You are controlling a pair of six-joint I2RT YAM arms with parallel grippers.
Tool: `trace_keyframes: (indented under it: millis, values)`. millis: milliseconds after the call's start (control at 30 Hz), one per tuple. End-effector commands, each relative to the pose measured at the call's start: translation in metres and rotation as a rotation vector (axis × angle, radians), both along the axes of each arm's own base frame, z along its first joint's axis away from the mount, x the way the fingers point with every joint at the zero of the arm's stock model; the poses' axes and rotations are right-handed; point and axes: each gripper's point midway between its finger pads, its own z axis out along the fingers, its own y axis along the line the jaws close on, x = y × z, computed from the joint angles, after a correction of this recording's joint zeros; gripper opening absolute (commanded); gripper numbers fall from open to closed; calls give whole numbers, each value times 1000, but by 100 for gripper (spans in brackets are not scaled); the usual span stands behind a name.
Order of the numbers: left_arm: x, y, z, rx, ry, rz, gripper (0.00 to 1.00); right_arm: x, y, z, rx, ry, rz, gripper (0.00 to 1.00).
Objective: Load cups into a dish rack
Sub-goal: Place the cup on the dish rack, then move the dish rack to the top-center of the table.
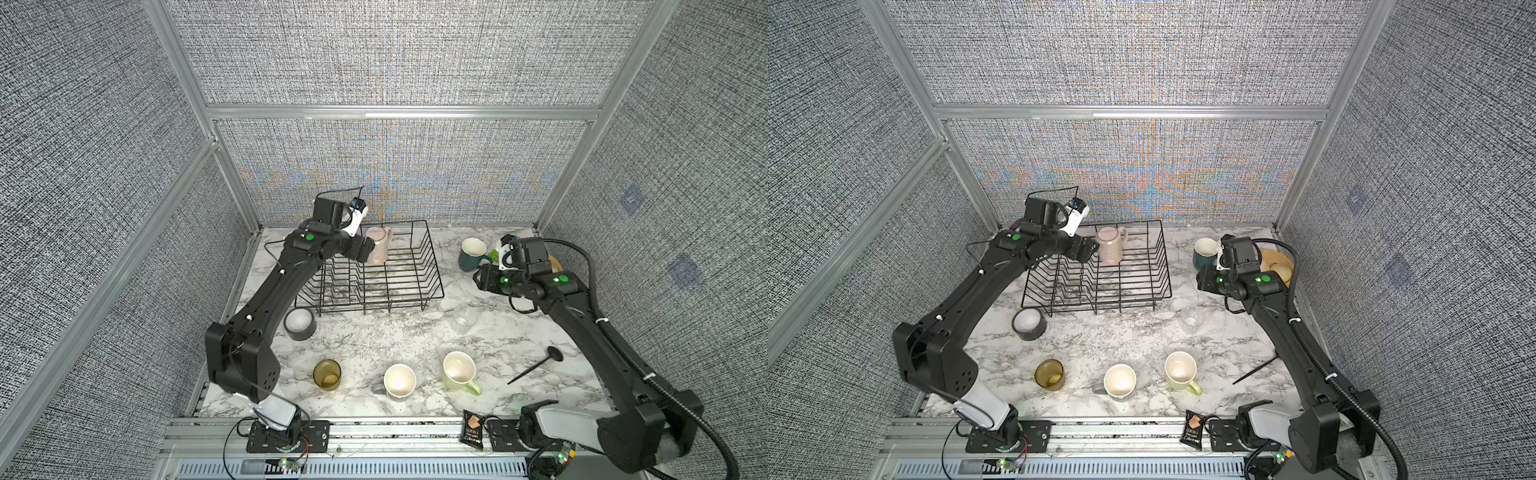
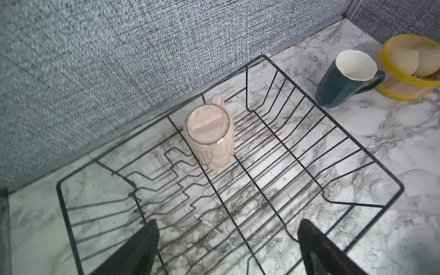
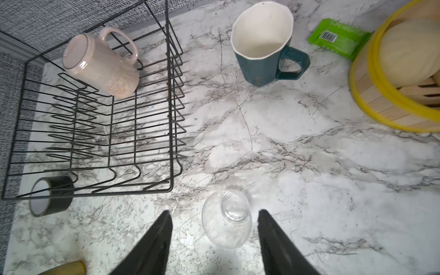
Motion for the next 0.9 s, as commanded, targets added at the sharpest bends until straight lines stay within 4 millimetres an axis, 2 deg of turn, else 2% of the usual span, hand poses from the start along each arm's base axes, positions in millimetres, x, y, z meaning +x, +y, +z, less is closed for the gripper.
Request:
trace_keyframes:
  millis: [0,133,300,400,467,567,667,733,800,867]
  values:
    - [2,28,6,-94,-6,264,92,19,-19,-3,-70,-38,-3,70]
    - [-22,40,-5,-90,45,306,92,42,-32,-10,38,-39,-7,71]
    - [-51,35,-29,-163,159,305,90,76,-44,-18,146,-69,11,70]
    - [-67,34,-50,-155,204,306,88,86,-38,-27,194,-20,41,65]
    - [-76,43,-62,-105,224,330,88,84,-18,-24,266,12,102,62]
    - [-90,60,-68,-51,245,389,88,74,11,-22,287,28,214,62]
    - [-96,52,-67,-119,247,363,88,61,34,-23,298,56,280,62]
    - [-99,50,-64,-151,236,358,88,53,58,-24,356,78,340,62]
    - [-99,55,-61,-156,216,378,88,46,81,-28,380,107,402,62]
    - [-98,58,-57,-167,192,399,88,41,95,-36,333,139,431,62]
